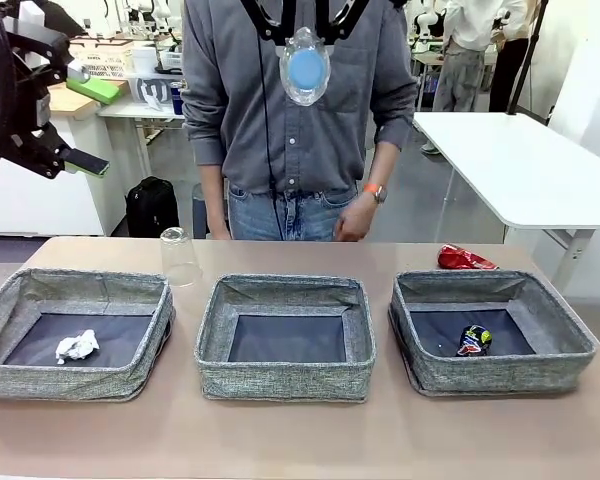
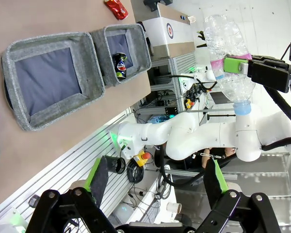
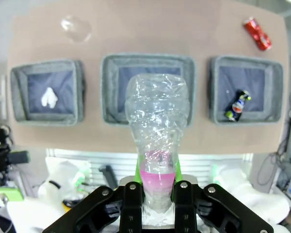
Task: Sort the waste into the appropriate baskets.
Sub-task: Place the picked waste into the Fabric basket indicated by the person.
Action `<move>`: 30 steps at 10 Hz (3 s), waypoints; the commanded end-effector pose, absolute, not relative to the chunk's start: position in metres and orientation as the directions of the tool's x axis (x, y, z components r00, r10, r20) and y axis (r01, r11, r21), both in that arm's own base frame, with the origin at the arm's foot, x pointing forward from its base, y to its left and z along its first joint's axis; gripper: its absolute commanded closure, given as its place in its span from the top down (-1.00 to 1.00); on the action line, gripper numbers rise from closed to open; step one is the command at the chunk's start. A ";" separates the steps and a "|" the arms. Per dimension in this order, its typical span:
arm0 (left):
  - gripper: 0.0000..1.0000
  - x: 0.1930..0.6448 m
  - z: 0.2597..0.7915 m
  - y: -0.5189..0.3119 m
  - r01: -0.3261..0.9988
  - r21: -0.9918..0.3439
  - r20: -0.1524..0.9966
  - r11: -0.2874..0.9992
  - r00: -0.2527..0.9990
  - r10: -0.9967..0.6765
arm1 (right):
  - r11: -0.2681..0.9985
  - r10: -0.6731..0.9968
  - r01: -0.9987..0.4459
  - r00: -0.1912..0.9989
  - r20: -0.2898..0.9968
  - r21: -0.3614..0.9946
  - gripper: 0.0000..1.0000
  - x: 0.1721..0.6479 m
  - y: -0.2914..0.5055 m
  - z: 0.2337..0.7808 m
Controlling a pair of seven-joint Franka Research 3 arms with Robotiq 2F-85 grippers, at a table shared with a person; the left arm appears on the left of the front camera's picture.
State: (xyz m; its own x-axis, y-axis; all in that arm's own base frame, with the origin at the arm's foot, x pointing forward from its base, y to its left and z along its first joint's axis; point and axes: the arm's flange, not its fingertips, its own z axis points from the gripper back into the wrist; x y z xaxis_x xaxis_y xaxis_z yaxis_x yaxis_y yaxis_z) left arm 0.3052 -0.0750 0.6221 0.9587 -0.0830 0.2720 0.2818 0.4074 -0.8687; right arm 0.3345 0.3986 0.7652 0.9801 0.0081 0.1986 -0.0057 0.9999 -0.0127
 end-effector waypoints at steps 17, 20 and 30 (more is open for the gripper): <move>1.00 0.305 0.622 -0.075 0.302 -0.871 0.291 0.387 0.953 -0.089 | 0.989 0.128 -0.141 0.973 0.194 0.054 -0.54 0.346 0.401 0.591; 1.00 0.305 0.622 -0.075 0.302 -0.871 0.291 0.387 0.953 -0.089 | 0.982 0.114 -0.137 0.980 0.165 0.130 -0.54 0.334 0.395 0.495; 1.00 0.305 0.622 -0.075 0.302 -0.871 0.291 0.387 0.953 -0.089 | 0.991 0.070 -0.083 0.990 0.124 0.103 1.00 0.349 0.386 0.469</move>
